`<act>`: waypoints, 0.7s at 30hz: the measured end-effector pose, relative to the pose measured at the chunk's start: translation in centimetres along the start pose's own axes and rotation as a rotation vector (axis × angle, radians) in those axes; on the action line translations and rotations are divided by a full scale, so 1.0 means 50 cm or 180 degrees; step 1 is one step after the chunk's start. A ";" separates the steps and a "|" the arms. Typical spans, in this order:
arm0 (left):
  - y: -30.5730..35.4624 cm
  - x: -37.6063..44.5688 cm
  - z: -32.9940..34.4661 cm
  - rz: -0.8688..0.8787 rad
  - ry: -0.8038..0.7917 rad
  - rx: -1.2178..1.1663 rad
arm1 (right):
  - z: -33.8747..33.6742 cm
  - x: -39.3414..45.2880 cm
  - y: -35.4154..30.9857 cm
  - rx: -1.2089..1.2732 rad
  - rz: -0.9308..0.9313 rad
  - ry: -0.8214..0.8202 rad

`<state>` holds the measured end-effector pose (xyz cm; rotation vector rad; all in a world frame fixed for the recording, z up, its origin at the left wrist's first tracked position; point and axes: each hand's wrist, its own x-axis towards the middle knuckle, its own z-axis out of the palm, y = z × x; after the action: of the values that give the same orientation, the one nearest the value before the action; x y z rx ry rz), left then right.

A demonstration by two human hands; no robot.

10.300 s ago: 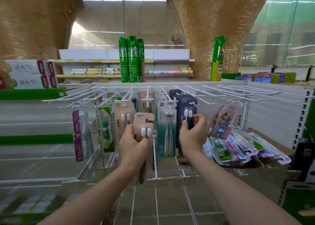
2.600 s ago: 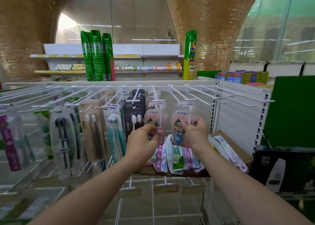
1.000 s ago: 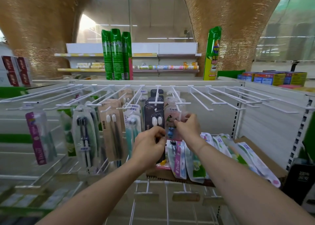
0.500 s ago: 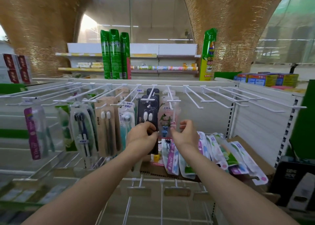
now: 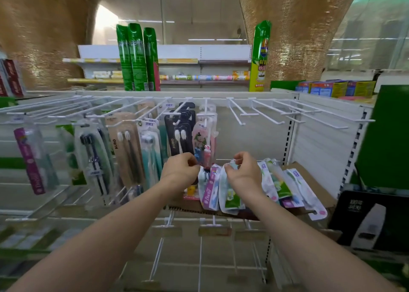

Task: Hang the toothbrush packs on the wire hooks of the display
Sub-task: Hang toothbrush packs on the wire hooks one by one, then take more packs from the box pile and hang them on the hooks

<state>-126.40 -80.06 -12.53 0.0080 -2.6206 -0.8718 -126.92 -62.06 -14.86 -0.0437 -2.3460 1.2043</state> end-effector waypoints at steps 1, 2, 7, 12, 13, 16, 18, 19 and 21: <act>0.003 -0.005 0.005 -0.0008 -0.0017 -0.0003 | -0.006 0.001 0.005 -0.0089 -0.0023 0.0000; 0.008 -0.010 0.014 -0.0011 -0.0063 0.0012 | -0.012 0.003 0.012 -0.0193 -0.0018 0.0006; 0.063 -0.028 0.061 0.0182 -0.0353 0.0227 | -0.058 0.018 0.054 -0.0724 0.0177 -0.0039; 0.125 -0.036 0.113 0.0268 -0.0564 0.0271 | -0.114 0.029 0.093 -0.1576 0.0182 -0.0194; 0.137 -0.037 0.122 0.0275 -0.0606 0.0297 | -0.121 0.029 0.102 -0.1702 0.0208 -0.0219; 0.164 -0.037 0.151 0.0284 -0.0676 0.0334 | -0.134 0.025 0.118 -0.1901 0.0249 -0.0288; 0.180 -0.036 0.172 0.0270 -0.0697 0.0337 | -0.138 0.027 0.126 -0.1893 0.0336 -0.0425; 0.187 -0.034 0.183 0.0246 -0.0711 0.0321 | -0.137 0.030 0.129 -0.1880 0.0378 -0.0501; 0.201 -0.032 0.203 0.0162 -0.0793 0.0300 | -0.135 0.035 0.131 -0.1808 0.0472 -0.0625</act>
<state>-127.37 -65.88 -14.78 -0.1511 -2.8771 -0.7747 -126.73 -52.57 -15.90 -0.3076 -2.8296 0.5857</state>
